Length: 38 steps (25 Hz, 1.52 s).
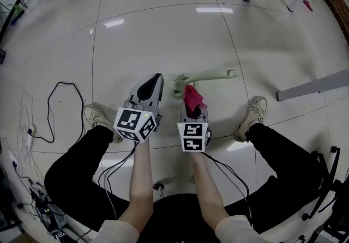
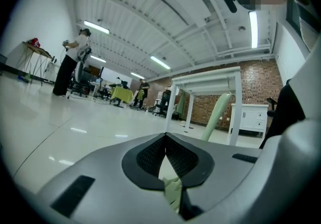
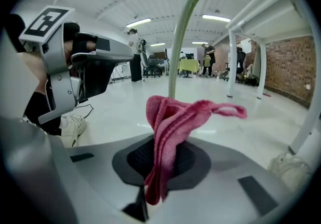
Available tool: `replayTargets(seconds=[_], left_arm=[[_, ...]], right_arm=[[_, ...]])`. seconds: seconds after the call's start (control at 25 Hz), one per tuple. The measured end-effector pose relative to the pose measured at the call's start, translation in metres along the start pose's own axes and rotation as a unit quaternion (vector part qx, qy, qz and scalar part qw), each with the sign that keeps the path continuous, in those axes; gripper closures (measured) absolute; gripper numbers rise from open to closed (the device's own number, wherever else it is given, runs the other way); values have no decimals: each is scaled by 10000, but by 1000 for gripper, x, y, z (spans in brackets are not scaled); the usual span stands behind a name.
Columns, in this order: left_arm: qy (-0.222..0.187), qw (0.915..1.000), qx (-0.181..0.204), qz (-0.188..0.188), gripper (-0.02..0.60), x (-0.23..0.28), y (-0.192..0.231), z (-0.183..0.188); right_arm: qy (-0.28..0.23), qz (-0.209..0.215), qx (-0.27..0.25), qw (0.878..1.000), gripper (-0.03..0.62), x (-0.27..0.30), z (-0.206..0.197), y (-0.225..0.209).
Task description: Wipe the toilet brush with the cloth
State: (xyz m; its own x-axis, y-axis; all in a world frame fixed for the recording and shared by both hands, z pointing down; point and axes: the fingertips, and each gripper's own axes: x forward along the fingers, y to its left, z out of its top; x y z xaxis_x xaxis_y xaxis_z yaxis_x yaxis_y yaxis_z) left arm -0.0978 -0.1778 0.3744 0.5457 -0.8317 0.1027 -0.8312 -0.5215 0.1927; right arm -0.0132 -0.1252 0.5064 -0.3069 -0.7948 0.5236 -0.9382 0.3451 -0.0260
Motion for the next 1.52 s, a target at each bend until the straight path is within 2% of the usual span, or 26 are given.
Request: replayTargets(seconds=[0.2,0.44,0.6,0.76,0.96,1.08,1.24,1.52], left_arm=[[-44,9997,-119,226,577,-14,25,-3],[-70,9986,-381,367,577,-20,42,-14],[-163,9981,-432,412,577,-21,45,-10],[-425,9968,-542,411,577,-17,42,9],[-547,9979,-311,174,577,-4,18,32],[-491,9987,-106,-19,577,-1,1,40],[-481,9986,13,-197,577,7,-22,47],[-470,9972,279,-516,577,16,-56,60]], right_arm=[[305,123,-64,9994,562,23,-1,25],[286,-222,85,9993,562,43,19,17],[-123,-225,115,9996,562,32,51,19],[-604,-250,246,9976,562,13,91,12],[-1230,-312,343,9913,562,-19,148,-4],[-1650,-327,500,9845,562,-46,181,-15],[-2242,-250,1009,9690,562,-88,217,-46],[-2813,-420,1334,9494,562,-138,245,-93]])
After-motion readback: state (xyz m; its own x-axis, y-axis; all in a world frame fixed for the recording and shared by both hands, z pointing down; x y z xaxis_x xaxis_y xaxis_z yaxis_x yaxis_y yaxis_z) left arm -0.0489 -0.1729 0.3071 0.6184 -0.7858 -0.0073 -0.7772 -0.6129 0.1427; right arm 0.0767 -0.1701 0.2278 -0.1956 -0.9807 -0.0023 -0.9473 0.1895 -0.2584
